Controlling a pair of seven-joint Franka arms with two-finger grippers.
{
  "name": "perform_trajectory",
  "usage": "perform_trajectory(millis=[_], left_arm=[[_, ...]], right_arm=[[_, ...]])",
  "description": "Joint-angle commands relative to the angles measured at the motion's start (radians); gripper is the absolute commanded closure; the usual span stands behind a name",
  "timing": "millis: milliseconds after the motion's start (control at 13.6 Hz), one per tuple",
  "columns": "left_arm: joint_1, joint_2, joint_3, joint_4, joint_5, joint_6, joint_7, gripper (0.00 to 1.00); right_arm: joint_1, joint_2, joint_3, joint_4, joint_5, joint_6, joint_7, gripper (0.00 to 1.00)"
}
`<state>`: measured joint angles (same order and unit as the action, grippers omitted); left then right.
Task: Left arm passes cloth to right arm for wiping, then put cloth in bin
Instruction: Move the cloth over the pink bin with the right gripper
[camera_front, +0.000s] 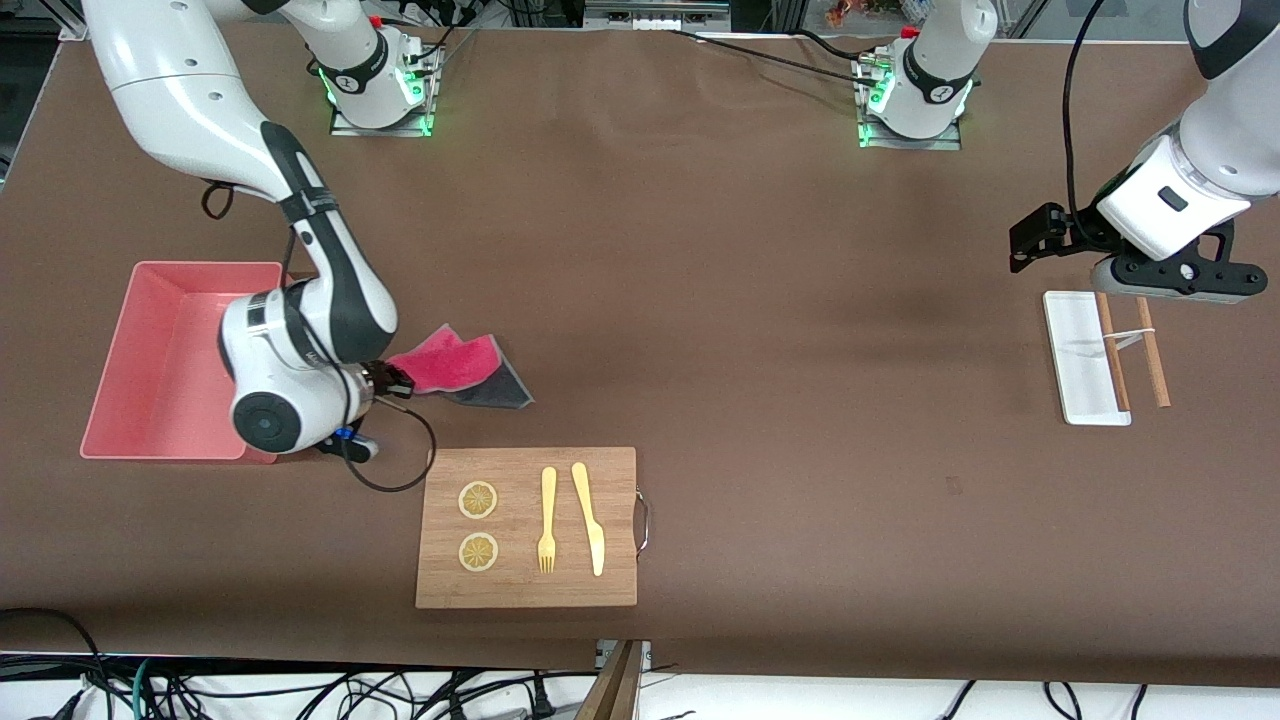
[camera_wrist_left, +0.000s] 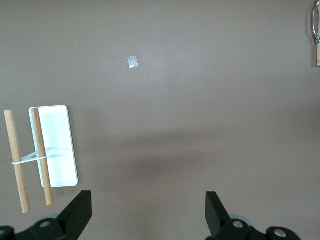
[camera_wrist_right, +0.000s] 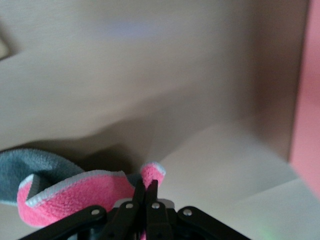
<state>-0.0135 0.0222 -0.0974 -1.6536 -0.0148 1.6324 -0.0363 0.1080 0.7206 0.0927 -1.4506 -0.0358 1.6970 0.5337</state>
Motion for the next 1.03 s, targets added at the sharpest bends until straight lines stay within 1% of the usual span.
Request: perform_trajectory(millis=[0,147,294,441,514,661,808,881,955], left_arm=[[0.0,-0.007,0.001,0.006,-0.016,-0.019,0.023,0.0],[0.0,-0.005,0.001,0.008,-0.016,-0.019,0.021,0.0],[0.0,-0.005,-0.001,0.008,-0.016,-0.019,0.021,0.0],[0.0,-0.005,0.001,0.008,-0.016,-0.019,0.021,0.0],[0.0,-0.007,0.001,0.008,-0.016,-0.02,0.023,0.0],[0.0,-0.007,0.001,0.008,-0.016,-0.022,0.021,0.0],[0.0,-0.005,-0.001,0.008,-0.016,-0.02,0.021,0.0],[-0.002,-0.005,-0.001,0.009,-0.016,-0.02,0.021,0.0],[-0.002,-0.005,-0.001,0.009,-0.014,-0.02,0.019,0.0]], right_arm=[[-0.005,-0.067,-0.028,-0.002,0.016,-0.08,-0.084,1.0],[-0.027,-0.13,-0.028,0.019,0.011,-0.167,-0.096,1.0],[-0.042,-0.171,-0.045,0.082,0.008,-0.29,-0.174,1.0],[-0.044,-0.178,-0.115,0.192,0.01,-0.446,-0.291,1.0],[-0.044,-0.178,-0.161,0.235,0.01,-0.5,-0.367,1.0],[-0.044,-0.179,-0.273,0.263,0.005,-0.568,-0.534,1.0],[-0.045,-0.173,-0.396,0.262,-0.013,-0.556,-0.731,1.0],[-0.045,-0.167,-0.439,0.257,-0.016,-0.533,-0.801,1.0],[-0.048,-0.159,-0.459,0.251,-0.024,-0.51,-0.832,1.0]])
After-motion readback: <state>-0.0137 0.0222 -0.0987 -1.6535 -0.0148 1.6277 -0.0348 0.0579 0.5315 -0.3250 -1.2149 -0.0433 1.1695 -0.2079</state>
